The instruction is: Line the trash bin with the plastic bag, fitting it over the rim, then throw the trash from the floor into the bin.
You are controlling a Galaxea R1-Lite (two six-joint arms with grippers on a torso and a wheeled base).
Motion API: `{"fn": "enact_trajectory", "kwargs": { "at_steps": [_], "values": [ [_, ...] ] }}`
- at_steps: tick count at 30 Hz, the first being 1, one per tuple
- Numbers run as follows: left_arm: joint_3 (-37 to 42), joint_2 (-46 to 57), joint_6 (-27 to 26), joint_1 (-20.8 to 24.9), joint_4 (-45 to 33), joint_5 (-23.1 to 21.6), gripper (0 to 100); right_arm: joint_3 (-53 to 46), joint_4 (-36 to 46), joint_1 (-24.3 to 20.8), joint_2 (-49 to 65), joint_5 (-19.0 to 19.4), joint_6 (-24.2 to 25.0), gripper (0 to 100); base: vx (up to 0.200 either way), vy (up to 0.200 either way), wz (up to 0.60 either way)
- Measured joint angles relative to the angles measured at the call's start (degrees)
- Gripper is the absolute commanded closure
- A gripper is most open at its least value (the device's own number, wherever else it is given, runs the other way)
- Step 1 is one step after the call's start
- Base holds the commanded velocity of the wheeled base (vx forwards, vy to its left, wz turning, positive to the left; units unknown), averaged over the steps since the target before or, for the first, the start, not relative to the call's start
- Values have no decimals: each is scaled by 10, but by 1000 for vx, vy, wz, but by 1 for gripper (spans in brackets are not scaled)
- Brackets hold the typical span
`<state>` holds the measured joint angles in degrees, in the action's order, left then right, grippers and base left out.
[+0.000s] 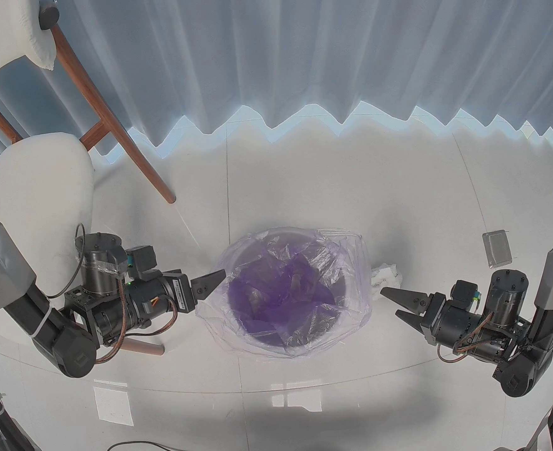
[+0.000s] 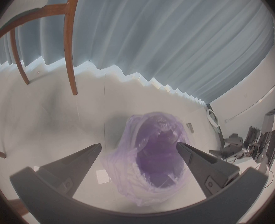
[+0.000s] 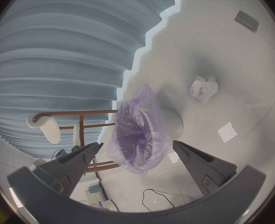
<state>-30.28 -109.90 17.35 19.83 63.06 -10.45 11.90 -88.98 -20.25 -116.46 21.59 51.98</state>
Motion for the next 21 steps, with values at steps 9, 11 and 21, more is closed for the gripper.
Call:
{"fn": "enact_trajectory", "kwargs": {
  "at_steps": [9, 11, 21],
  "values": [
    [12, -60, -33, -6, 31, 13, 0, 0, 0, 0, -20, -7, -3, 0, 0, 0, 0],
    [13, -76, -37, -9, 44, 15, 0, 0, 0, 0, -25, -7, -6, 0, 0, 0, 0],
    [-4, -155, -40, -14, 123, 35, 100, 1, 0, 1, -44, -11, -19, 0, 0, 0, 0]
  ]
}}
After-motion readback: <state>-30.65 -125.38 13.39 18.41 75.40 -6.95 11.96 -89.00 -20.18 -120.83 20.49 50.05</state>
